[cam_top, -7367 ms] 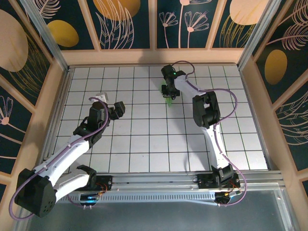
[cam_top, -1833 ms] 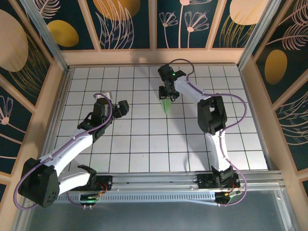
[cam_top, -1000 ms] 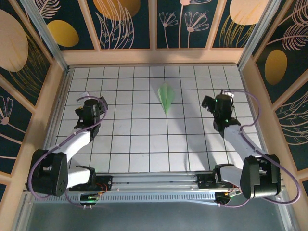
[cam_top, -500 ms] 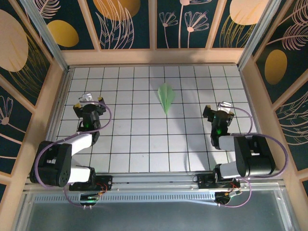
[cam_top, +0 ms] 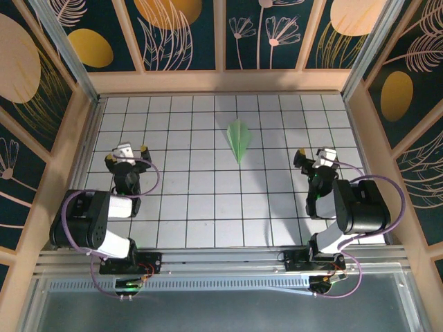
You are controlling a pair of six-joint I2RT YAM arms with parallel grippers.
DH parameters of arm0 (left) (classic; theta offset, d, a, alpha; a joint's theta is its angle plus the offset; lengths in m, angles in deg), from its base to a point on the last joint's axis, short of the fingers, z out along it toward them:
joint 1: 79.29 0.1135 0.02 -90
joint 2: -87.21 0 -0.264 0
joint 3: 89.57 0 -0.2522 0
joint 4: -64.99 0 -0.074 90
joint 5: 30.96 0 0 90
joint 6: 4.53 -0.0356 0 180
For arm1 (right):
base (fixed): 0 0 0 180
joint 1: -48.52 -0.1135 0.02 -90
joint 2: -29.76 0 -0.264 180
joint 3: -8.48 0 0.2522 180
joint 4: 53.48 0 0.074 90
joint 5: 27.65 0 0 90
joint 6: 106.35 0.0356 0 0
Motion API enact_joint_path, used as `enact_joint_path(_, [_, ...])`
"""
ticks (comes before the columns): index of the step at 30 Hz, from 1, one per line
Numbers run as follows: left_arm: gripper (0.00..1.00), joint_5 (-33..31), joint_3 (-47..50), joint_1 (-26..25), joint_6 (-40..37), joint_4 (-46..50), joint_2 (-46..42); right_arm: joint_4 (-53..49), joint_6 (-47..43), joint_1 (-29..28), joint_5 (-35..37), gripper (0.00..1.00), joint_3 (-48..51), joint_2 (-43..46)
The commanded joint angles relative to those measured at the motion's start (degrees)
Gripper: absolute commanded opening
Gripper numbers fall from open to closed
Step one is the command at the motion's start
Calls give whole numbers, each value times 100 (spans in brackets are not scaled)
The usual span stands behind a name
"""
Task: Fold a paper plane with a square sheet of paper (fold left side to right side)
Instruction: Reset both arms
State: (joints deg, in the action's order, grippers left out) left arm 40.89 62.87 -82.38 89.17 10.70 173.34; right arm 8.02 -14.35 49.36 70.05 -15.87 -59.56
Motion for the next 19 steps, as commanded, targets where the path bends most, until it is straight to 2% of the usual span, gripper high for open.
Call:
enact_joint_path(1, [99, 169, 68, 116, 245, -506, 56, 203, 51, 53, -259, 99, -104, -8])
enact_joint_path(3, [99, 154, 108, 116, 234, -736, 139, 225, 29, 44, -237, 99, -103, -13])
enact_joint_path(19, [99, 158, 112, 117, 220, -676, 96, 190, -48, -31, -222, 99, -132, -24])
